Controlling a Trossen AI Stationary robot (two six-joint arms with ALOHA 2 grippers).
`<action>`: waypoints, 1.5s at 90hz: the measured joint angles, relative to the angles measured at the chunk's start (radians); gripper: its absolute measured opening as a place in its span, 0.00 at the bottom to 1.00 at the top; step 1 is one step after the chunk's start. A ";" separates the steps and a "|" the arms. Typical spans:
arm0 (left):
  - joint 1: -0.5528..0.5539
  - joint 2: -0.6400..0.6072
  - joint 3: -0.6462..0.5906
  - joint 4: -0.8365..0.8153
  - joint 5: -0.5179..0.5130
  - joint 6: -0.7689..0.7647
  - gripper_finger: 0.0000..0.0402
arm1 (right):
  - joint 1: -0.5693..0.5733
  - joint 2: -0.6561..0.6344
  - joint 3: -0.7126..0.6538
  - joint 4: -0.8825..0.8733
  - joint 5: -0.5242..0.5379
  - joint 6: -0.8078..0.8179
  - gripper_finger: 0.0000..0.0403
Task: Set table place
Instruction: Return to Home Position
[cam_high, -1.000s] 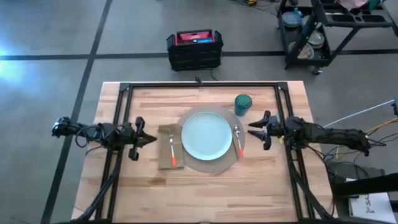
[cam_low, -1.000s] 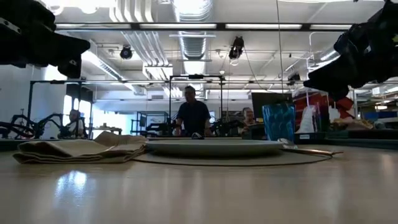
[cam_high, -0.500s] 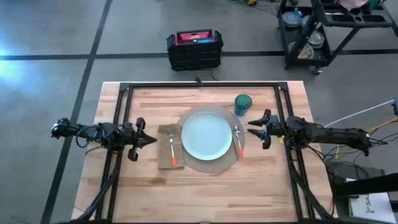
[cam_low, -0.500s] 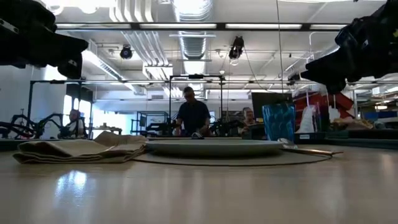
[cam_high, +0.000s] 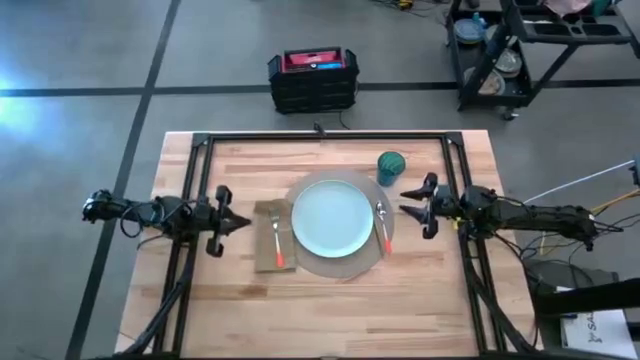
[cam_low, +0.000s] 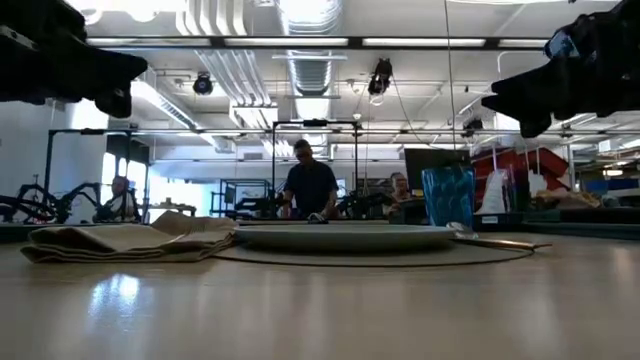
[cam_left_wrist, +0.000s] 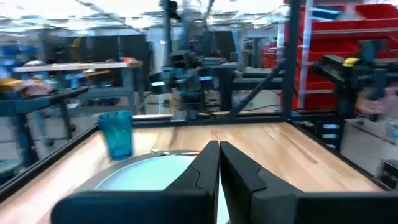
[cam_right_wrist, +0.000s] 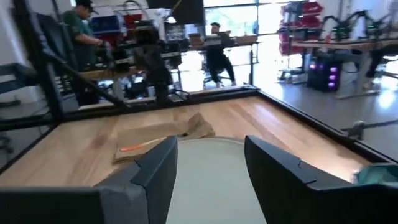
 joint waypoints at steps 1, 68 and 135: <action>0.000 0.000 0.000 -0.003 -0.003 0.000 0.00 | 0.003 0.001 0.000 0.000 -0.002 0.000 0.44; 0.000 0.021 0.000 -0.002 0.004 -0.033 0.00 | 0.132 0.162 0.000 0.109 0.099 0.040 0.43; 0.000 0.139 -0.001 -0.002 0.004 -0.055 0.00 | 0.132 0.163 0.000 0.107 0.099 0.101 0.44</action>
